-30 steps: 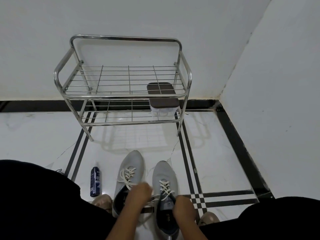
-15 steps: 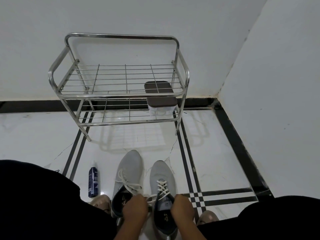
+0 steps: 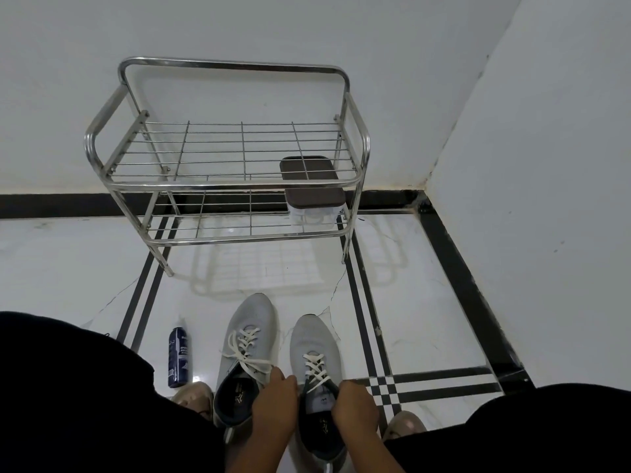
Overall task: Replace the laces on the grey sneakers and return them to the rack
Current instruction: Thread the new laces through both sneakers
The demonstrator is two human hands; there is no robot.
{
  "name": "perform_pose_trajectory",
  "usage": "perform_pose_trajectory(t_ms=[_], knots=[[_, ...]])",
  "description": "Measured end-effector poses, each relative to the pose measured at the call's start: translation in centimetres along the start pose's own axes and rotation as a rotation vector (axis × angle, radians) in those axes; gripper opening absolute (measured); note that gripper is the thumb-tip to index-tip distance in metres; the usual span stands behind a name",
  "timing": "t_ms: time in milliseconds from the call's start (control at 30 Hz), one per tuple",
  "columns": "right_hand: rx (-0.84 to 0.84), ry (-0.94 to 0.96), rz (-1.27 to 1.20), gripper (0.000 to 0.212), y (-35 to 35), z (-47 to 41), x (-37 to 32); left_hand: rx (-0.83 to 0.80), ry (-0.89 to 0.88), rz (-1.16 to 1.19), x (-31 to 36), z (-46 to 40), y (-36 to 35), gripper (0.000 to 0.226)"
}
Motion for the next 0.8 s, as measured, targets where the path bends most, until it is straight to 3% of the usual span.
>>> perform_pose_trajectory(t_ms=[133,267,400,500,567,667,800], knots=[[-0.004,0.014,0.001,0.028,0.0,-0.1,0.0,-0.024,0.01,0.054,-0.2,-0.4,-0.4,0.026],[-0.021,0.048,0.004,0.027,0.0,-0.2,0.1,0.151,-0.03,0.126,-0.8,-1.0,-0.6,0.028],[-0.036,0.1,0.024,0.029,0.1,-0.1,0.1,-0.007,-0.113,0.176,-1.0,-2.3,-1.6,0.04],[-0.077,0.126,0.02,0.028,-0.1,0.0,0.3,-0.027,-0.034,0.3,-1.2,-2.6,-2.2,0.026],[-0.097,0.125,0.0,0.027,0.2,0.2,0.2,-0.024,0.071,0.518,-0.6,-2.7,-1.6,0.014],[-0.084,0.099,-0.061,0.028,1.3,0.3,-0.4,-0.089,0.191,0.868,1.4,-3.6,1.3,0.035],[-0.008,0.107,-0.284,0.018,4.5,0.3,-2.0,-0.128,0.163,1.057,3.6,-3.7,6.5,0.071]])
Point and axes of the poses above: each hand's wrist, its own z-axis away from the middle knuckle, its own y-axis out of the back of the hand, x = y × z, the point moved 1 cm from there along -z, towards the middle knuckle, and after that the axes turned 8 degrees about z, right-handed, at the moved point
